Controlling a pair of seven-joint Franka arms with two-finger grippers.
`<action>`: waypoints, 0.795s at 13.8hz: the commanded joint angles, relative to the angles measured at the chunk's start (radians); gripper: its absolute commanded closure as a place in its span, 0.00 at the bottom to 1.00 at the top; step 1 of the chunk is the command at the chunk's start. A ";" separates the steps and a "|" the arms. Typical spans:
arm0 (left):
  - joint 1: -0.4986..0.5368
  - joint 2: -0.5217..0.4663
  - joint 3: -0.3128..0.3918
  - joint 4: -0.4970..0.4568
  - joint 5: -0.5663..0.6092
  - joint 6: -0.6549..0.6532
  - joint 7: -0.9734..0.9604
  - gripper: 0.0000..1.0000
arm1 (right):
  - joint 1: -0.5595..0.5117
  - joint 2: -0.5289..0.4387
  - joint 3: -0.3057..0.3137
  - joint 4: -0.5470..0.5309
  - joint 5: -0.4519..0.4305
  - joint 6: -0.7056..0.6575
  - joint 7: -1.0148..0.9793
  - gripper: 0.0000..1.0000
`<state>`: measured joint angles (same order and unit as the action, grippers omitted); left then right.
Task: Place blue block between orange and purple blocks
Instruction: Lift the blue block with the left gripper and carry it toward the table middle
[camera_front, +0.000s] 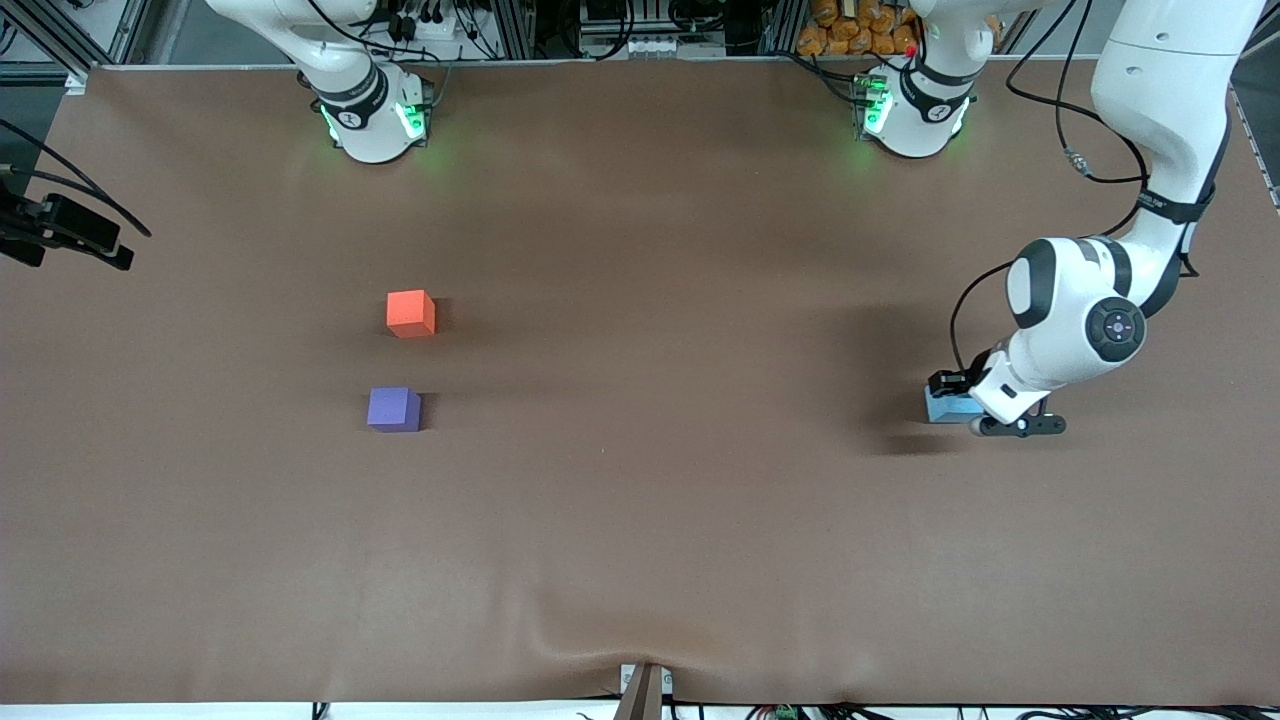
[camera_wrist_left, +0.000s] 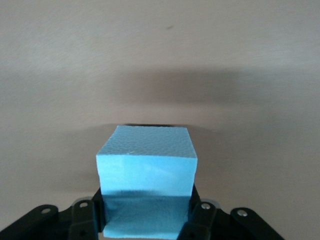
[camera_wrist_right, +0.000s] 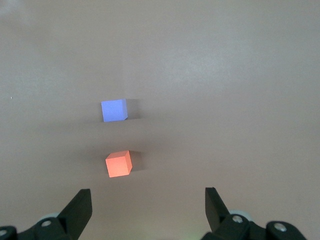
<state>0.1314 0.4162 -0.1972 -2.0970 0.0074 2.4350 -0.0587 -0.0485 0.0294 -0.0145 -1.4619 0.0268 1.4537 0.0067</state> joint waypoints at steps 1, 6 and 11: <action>-0.001 -0.042 -0.074 -0.002 -0.015 -0.010 -0.004 0.40 | -0.014 -0.003 0.014 0.006 -0.001 -0.012 0.013 0.00; -0.059 -0.007 -0.206 0.087 -0.015 -0.011 -0.145 0.38 | -0.014 -0.003 0.014 0.006 -0.001 -0.012 0.013 0.00; -0.295 0.068 -0.206 0.247 -0.014 -0.022 -0.531 0.38 | -0.014 -0.003 0.014 0.006 -0.001 -0.012 0.013 0.00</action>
<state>-0.1016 0.4295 -0.4114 -1.9368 0.0055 2.4338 -0.4951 -0.0485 0.0295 -0.0135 -1.4619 0.0268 1.4530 0.0072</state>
